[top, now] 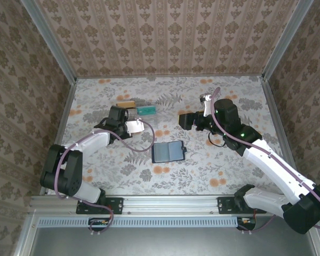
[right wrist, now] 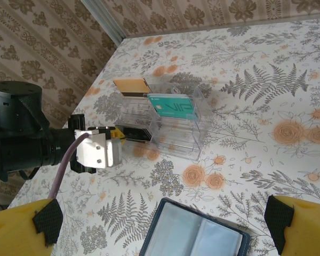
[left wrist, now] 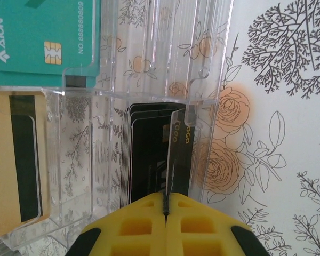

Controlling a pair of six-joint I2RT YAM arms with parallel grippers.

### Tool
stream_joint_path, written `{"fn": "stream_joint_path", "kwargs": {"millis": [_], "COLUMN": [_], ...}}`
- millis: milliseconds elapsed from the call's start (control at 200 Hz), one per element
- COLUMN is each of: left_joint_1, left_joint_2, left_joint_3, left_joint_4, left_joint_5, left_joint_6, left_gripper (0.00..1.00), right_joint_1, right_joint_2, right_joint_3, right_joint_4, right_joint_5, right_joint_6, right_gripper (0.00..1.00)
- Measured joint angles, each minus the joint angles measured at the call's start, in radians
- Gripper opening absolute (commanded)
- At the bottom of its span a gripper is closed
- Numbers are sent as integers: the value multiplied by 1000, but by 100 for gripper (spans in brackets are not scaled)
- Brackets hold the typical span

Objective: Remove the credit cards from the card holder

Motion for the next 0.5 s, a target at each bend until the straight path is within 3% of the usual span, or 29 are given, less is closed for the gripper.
{"fn": "stream_joint_path", "kwargs": {"millis": [195,395,500], "left_joint_1": [8,10,15], "left_joint_2": [24,61,81], "left_joint_3": [2,18,24], "left_joint_4": [9,36,58], "left_joint_5": [-1,-16,-28], "left_joint_6": [0,-2,-5], "left_gripper": [7,20,21], "right_joint_1": [-3,-3,-5], "right_joint_2": [5,7,8], "right_joint_3": [0,0,0], "right_joint_4": [6,6,6], "right_joint_5": [-4,-19,-23], "right_joint_6": [0,0,0], "right_gripper": [100,100,100]}}
